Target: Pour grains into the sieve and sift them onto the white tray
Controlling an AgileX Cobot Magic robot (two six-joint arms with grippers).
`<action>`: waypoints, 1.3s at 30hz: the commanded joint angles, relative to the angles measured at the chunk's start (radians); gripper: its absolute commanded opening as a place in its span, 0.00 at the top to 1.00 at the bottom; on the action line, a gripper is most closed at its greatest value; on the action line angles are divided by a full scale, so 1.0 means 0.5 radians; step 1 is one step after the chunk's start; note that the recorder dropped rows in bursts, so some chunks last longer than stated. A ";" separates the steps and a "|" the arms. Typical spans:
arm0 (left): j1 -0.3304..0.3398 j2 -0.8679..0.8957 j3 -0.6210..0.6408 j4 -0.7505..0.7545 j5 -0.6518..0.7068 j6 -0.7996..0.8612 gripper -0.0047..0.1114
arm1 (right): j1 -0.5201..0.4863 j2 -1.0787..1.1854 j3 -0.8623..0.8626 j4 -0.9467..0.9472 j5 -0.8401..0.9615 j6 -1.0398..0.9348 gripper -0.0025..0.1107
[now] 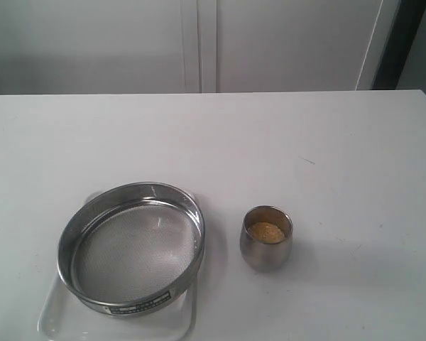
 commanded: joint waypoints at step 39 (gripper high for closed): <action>-0.010 -0.002 0.008 -0.021 0.004 -0.017 0.96 | -0.012 1.346 -0.997 -0.004 0.586 -0.862 0.98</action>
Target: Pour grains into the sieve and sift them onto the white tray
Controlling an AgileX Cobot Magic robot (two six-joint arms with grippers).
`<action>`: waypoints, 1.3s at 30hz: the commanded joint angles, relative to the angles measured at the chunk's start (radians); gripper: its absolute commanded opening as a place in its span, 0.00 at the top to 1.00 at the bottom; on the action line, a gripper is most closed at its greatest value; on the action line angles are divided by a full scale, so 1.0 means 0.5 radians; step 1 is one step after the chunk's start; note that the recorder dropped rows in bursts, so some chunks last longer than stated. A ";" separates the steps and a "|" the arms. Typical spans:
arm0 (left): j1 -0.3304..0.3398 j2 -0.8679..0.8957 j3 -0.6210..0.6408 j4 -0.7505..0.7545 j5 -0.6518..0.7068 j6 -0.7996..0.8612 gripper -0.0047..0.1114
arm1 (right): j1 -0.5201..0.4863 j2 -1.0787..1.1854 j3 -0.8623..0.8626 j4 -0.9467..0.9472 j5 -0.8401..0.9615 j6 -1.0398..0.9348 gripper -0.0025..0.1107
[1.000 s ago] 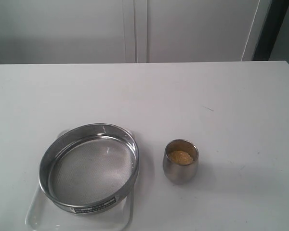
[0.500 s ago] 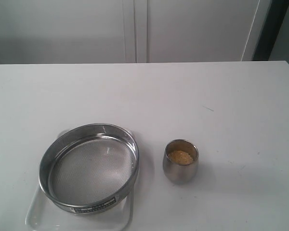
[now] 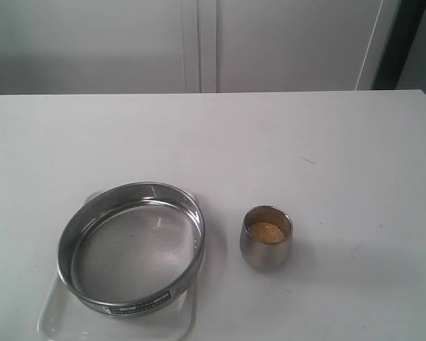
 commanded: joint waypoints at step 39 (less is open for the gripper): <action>-0.010 -0.002 0.008 -0.021 0.004 -0.017 0.96 | 0.568 0.637 0.228 -0.007 -1.288 -0.079 0.98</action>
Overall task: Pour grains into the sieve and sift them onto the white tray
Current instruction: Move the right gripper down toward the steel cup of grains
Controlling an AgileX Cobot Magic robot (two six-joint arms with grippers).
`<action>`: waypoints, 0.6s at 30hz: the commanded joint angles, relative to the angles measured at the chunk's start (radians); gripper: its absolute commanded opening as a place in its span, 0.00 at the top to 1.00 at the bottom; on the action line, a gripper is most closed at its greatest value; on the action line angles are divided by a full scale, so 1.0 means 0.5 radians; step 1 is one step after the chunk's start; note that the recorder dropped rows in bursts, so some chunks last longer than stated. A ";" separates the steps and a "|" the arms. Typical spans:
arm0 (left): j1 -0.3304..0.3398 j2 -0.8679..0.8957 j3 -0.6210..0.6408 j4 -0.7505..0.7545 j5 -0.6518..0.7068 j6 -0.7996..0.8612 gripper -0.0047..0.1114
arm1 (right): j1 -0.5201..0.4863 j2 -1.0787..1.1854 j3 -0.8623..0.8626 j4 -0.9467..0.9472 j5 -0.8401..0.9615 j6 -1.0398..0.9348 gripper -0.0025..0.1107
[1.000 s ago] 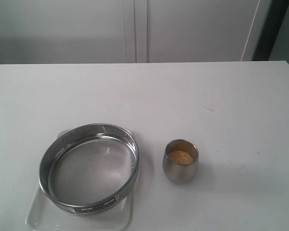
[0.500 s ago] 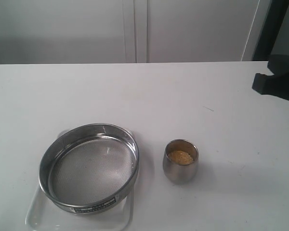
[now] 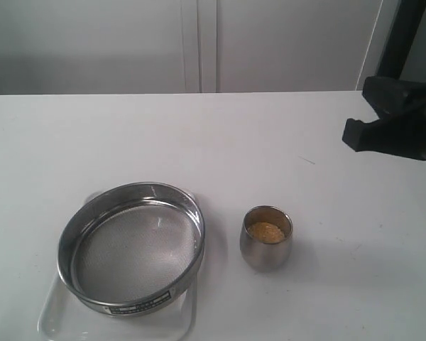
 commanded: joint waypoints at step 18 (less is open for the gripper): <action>-0.010 -0.002 0.008 -0.021 0.004 -0.017 0.96 | 0.008 0.454 0.450 -0.914 -0.852 0.469 0.98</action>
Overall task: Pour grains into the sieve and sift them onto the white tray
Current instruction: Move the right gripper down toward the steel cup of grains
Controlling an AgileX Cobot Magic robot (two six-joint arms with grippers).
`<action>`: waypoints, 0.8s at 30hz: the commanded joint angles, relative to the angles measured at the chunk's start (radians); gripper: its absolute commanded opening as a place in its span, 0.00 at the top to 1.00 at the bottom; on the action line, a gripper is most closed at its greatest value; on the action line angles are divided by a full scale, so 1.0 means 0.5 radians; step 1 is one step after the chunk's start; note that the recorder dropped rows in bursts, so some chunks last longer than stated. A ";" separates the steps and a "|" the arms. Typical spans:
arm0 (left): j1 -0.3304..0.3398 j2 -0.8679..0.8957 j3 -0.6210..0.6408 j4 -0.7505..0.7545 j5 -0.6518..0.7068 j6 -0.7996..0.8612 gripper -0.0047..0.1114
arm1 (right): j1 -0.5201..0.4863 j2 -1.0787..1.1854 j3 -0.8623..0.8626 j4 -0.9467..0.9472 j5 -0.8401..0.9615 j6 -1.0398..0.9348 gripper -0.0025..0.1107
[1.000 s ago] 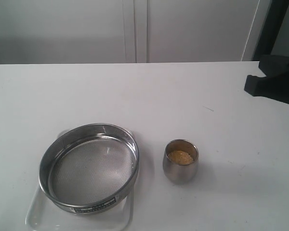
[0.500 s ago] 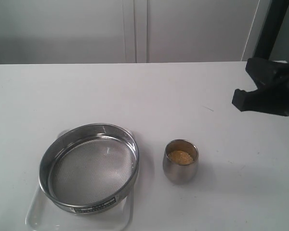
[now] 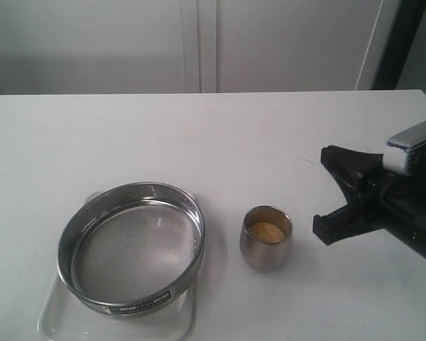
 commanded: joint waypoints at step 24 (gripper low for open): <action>-0.010 -0.002 0.008 -0.021 0.004 -0.017 0.96 | 0.002 0.582 -0.036 -0.442 -0.250 0.344 0.06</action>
